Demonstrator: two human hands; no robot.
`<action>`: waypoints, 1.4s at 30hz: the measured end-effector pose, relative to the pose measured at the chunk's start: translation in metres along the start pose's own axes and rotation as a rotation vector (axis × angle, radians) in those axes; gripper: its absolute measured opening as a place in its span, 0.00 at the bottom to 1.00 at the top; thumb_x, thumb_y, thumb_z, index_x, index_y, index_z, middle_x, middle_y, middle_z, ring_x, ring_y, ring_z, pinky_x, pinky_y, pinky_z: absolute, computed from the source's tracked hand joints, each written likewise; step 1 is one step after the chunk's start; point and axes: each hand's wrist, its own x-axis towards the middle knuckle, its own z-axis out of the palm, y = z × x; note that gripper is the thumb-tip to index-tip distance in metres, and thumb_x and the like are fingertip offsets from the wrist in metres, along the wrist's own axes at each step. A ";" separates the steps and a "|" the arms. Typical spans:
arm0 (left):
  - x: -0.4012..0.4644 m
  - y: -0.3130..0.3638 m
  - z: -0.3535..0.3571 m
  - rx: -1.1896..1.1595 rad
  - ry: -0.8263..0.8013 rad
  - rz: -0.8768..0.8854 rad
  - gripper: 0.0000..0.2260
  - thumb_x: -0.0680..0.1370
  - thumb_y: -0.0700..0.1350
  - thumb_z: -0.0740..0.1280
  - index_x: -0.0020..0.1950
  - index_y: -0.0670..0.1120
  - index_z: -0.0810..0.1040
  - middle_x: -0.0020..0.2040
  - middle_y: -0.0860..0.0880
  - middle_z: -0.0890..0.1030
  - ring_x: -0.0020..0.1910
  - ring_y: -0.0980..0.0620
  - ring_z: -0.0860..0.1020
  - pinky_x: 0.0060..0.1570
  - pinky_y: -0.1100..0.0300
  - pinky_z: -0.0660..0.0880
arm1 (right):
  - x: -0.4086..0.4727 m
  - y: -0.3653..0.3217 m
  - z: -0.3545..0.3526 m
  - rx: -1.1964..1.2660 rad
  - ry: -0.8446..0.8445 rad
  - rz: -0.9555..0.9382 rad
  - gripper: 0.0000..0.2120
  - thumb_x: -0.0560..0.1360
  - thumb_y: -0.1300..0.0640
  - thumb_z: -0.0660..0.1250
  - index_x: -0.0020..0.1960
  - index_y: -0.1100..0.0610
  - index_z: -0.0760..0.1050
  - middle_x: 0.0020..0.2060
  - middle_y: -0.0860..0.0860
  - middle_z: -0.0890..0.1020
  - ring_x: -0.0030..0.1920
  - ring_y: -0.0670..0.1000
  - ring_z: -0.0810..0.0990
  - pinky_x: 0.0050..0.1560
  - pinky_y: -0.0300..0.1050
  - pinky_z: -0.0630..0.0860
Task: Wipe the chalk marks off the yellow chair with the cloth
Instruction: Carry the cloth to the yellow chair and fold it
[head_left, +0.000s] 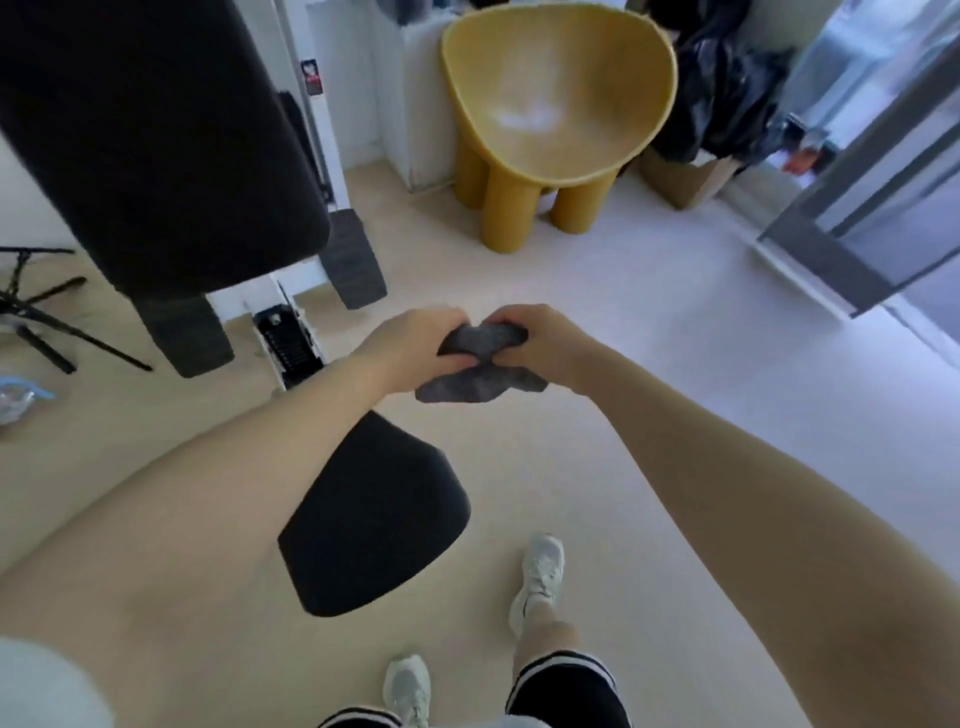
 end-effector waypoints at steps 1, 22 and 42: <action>0.017 0.013 -0.006 0.025 -0.042 0.005 0.07 0.76 0.49 0.66 0.50 0.49 0.72 0.46 0.49 0.76 0.46 0.49 0.74 0.43 0.57 0.69 | 0.001 0.007 -0.020 -0.037 0.031 0.001 0.12 0.71 0.59 0.68 0.55 0.54 0.77 0.46 0.51 0.79 0.46 0.51 0.76 0.39 0.39 0.73; 0.398 0.141 0.004 0.003 -0.196 -0.026 0.09 0.78 0.52 0.63 0.41 0.50 0.70 0.37 0.54 0.72 0.42 0.50 0.72 0.42 0.56 0.68 | 0.148 0.245 -0.313 0.352 0.062 0.240 0.10 0.73 0.58 0.67 0.50 0.63 0.74 0.39 0.54 0.77 0.40 0.52 0.76 0.43 0.47 0.75; 0.797 0.040 -0.109 -0.483 0.068 -0.264 0.08 0.76 0.40 0.67 0.54 0.48 0.76 0.50 0.49 0.79 0.50 0.51 0.76 0.50 0.59 0.73 | 0.524 0.319 -0.543 0.249 0.086 0.117 0.08 0.74 0.61 0.64 0.53 0.57 0.71 0.43 0.55 0.77 0.43 0.54 0.76 0.42 0.51 0.76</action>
